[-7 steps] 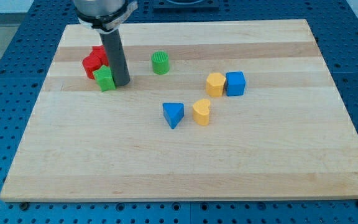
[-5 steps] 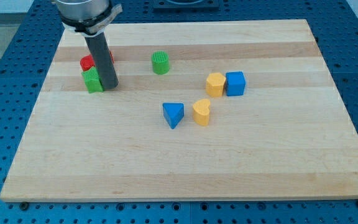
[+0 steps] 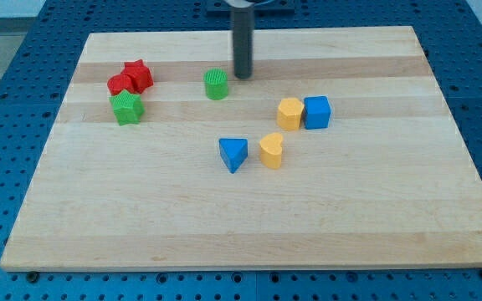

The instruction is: Place green circle to the bottom of the green star

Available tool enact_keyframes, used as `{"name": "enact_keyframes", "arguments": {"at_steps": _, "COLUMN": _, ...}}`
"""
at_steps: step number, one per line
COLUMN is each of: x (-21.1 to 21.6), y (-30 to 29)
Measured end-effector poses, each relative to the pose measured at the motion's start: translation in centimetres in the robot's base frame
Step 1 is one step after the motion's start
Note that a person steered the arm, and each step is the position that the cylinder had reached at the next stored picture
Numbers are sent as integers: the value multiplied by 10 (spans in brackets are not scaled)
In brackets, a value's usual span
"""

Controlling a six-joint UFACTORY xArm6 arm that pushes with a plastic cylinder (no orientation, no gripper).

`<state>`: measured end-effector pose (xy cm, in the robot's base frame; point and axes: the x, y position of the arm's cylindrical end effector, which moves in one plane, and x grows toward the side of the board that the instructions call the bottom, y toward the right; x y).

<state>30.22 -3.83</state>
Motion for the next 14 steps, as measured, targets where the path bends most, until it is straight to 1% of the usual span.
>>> {"name": "enact_keyframes", "arguments": {"at_steps": 1, "x": 40, "y": -23}}
{"name": "enact_keyframes", "arguments": {"at_steps": 3, "x": 117, "y": -43}}
{"name": "enact_keyframes", "arguments": {"at_steps": 4, "x": 150, "y": -46}}
{"name": "enact_keyframes", "arguments": {"at_steps": 5, "x": 166, "y": -67}}
{"name": "enact_keyframes", "arguments": {"at_steps": 6, "x": 159, "y": -75}}
{"name": "enact_keyframes", "arguments": {"at_steps": 8, "x": 144, "y": -43}}
{"name": "enact_keyframes", "arguments": {"at_steps": 9, "x": 125, "y": -57}}
{"name": "enact_keyframes", "arguments": {"at_steps": 10, "x": 121, "y": -82}}
{"name": "enact_keyframes", "arguments": {"at_steps": 11, "x": 121, "y": -104}}
{"name": "enact_keyframes", "arguments": {"at_steps": 13, "x": 123, "y": -130}}
{"name": "enact_keyframes", "arguments": {"at_steps": 14, "x": 125, "y": -133}}
